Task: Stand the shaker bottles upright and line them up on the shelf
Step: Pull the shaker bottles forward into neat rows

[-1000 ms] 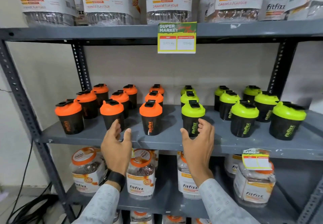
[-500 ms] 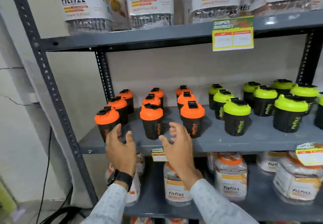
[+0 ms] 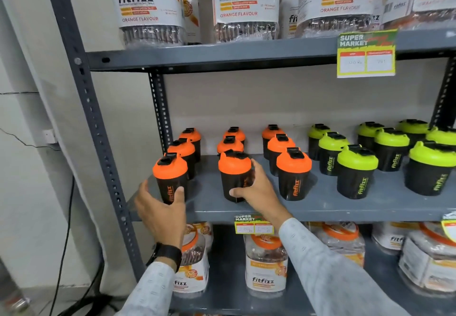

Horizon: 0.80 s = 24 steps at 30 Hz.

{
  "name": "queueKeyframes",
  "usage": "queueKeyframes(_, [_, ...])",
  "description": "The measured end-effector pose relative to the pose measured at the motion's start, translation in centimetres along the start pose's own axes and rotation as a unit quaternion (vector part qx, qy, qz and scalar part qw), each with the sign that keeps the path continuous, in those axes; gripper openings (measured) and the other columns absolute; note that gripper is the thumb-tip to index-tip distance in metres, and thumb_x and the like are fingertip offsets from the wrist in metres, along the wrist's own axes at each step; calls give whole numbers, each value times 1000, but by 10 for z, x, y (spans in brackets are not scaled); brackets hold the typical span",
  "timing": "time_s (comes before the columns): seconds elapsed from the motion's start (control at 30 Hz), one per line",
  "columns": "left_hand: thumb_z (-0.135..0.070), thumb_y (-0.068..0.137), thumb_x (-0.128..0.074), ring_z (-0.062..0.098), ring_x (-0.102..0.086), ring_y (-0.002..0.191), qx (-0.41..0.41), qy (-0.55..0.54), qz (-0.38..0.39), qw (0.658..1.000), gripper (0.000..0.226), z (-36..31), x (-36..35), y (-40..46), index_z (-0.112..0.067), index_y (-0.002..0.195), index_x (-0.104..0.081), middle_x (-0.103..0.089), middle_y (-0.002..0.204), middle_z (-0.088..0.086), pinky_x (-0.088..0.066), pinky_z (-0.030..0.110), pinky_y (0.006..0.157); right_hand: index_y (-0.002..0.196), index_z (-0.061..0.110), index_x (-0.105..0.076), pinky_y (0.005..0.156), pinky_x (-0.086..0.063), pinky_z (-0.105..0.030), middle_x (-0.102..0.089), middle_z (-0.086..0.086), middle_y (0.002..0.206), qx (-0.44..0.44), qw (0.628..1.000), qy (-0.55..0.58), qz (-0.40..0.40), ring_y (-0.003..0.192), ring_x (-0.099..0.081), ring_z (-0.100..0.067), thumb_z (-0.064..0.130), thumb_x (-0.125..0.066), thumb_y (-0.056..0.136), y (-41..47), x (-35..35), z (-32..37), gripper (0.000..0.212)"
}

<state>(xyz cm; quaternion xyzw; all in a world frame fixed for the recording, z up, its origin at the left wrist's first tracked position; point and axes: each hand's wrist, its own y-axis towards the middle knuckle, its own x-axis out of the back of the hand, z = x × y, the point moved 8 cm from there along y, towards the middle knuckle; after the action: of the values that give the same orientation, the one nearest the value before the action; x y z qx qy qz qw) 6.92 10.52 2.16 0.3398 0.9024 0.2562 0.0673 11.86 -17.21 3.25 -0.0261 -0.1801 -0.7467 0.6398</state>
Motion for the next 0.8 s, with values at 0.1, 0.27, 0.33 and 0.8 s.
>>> queueKeyframes(0.1, [-37, 76, -87, 36, -35, 146, 23, 18, 71, 997, 105, 5, -11, 8, -21, 157, -22, -33, 160, 14, -35, 62, 114, 147, 31, -41, 111, -46, -47, -63, 8, 131, 0, 1000, -8, -8, 126, -59, -20, 13, -91, 66, -1, -2, 1, 97])
queueKeyframes(0.27, [-33, 76, -87, 36, -49, 137, 13, 23, 106, 994, 96, 6, -18, 13, -22, 154, -32, -51, 150, 12, -40, 61, 110, 135, 24, -50, 97, -45, -32, -65, 5, 125, 3, 998, -36, -48, 121, -61, -21, 16, -92, 69, -9, -4, 6, 79])
queueKeyframes(0.33, [-32, 77, -87, 35, -54, 132, 5, 24, 105, 994, 88, 6, -19, 14, -23, 150, -39, -56, 145, 10, -44, 58, 107, 132, 23, -50, 95, -46, -34, -64, 2, 129, 11, 994, -64, -82, 119, -61, -22, 23, -93, 68, -16, -4, 11, 78])
queueKeyframes(0.8, [-43, 74, -87, 34, -54, 132, 3, 23, 111, 994, 93, 7, -18, 14, -26, 150, -36, -54, 147, 8, -47, 58, 106, 138, 20, -42, 100, -50, -40, -54, -6, 136, 36, 964, -130, -227, 126, -56, -28, 38, -95, 66, -42, -25, 21, 92])
